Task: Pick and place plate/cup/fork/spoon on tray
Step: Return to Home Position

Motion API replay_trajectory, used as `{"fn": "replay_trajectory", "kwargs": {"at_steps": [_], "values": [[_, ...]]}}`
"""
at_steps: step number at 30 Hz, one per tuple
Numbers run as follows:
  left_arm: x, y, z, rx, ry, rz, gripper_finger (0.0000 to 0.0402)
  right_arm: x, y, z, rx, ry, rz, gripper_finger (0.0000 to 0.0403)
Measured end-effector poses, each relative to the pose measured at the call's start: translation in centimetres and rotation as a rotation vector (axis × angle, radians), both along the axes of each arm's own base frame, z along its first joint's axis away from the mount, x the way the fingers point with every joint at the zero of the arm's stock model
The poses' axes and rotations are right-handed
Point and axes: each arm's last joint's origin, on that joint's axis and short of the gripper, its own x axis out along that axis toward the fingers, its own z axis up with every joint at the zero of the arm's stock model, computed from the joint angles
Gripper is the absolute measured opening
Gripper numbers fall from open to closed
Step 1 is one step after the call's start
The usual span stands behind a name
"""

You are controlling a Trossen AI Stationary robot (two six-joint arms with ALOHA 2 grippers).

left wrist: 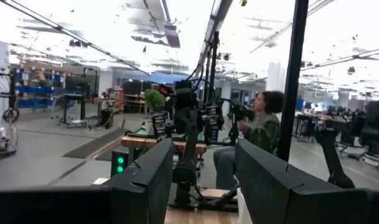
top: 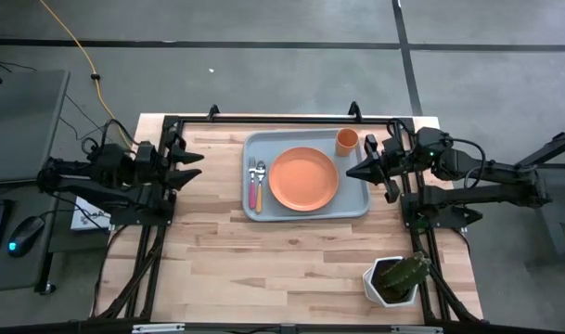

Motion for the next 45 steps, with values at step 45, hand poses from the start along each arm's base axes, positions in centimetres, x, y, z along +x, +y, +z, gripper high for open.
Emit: {"fn": "replay_trajectory", "kwargs": {"at_steps": [45], "values": [[-0.7,-0.3,-15.7,-0.076,0.175,-0.107,0.0,0.0,-0.2,0.0,0.191,0.04,-0.055,0.0]]}}
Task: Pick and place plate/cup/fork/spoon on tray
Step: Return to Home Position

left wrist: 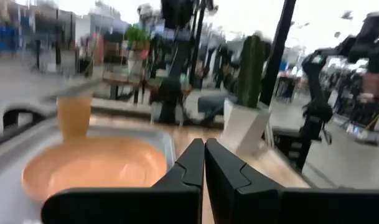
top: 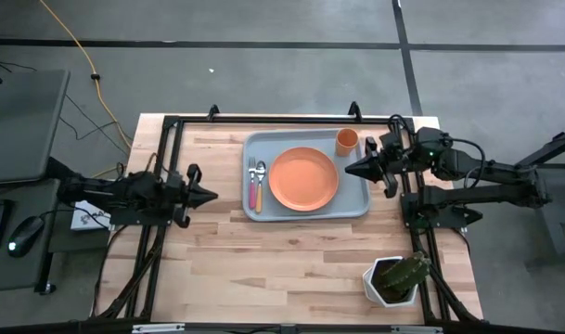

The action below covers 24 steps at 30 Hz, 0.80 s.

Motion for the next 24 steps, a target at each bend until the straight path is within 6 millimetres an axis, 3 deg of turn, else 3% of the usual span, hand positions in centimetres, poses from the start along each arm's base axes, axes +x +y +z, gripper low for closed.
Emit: {"fn": "replay_trajectory", "kwargs": {"at_steps": [4,10,16,20,24], "values": [[0.0,0.0,-0.7,-0.043,0.069,0.003,0.0,-0.6,0.0,-0.2,0.104,0.044,-0.002,0.0],[0.0,0.0,-0.7,-0.043,0.07,0.004,0.0001,-3.6,0.6,-1.1,0.03,0.049,-0.009,0.0],[0.0,0.0,-0.7,-0.044,0.07,0.006,0.0001,-6.4,0.9,-5.4,-0.019,-0.166,-0.094,0.0],[0.0,0.0,-0.7,-0.044,0.07,0.006,0.0,-6.6,0.8,-8.6,-0.086,-0.232,-0.145,0.0],[0.0,0.0,-0.7,-0.044,0.07,0.006,0.0001,-6.4,0.5,-11.5,-0.152,-0.185,-0.241,0.0]]}}
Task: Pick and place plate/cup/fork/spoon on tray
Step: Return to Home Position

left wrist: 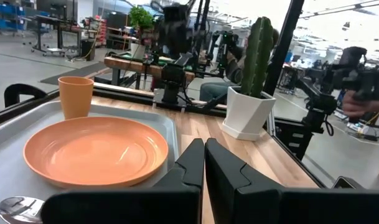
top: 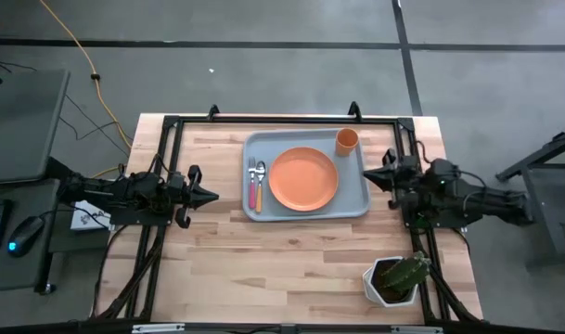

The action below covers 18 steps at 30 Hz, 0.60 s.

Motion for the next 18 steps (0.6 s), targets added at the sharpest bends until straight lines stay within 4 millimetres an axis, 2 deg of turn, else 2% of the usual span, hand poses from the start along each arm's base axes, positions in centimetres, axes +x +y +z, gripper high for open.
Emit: {"fn": "replay_trajectory", "kwargs": {"at_steps": [4,8,12,15,18], "values": [[0.0,0.0,0.0,0.0,0.0,0.0,0.0001,0.0,-0.2,-2.8,0.01,-0.003,-0.072,0.0],[0.0,0.0,0.0,0.0,0.0,0.0,0.0,-0.4,-0.1,-4.0,0.029,-0.065,-0.071,0.0],[0.0,0.0,0.0,0.0,0.0,0.001,0.0001,-0.2,-0.1,-5.0,0.004,0.031,-0.085,0.0],[0.0,0.0,0.0,0.0,-0.001,0.002,0.0,-0.1,-0.1,-6.1,-0.029,0.165,-0.128,0.0],[0.0,0.0,0.0,0.0,-0.001,0.005,0.0001,0.0,-0.1,-6.2,-0.06,0.18,-0.134,0.0]]}}
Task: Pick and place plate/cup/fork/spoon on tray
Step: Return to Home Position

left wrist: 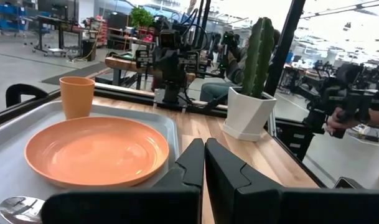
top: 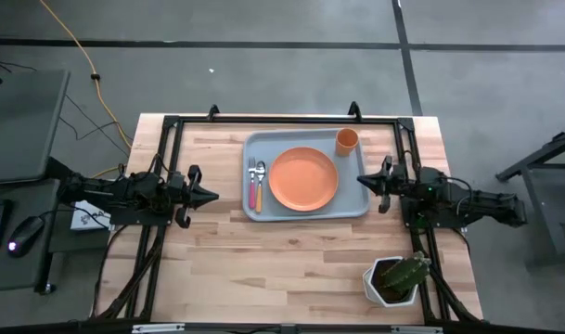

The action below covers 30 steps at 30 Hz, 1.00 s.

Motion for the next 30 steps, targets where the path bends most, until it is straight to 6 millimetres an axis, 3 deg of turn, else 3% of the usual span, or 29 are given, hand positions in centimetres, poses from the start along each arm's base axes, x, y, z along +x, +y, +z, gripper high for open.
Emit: {"fn": "replay_trajectory", "kwargs": {"at_steps": [30], "values": [[0.0,0.0,0.0,0.0,0.0,0.0,0.0,0.12,-0.05,-0.15,0.009,0.02,-0.011,0.0]]}}
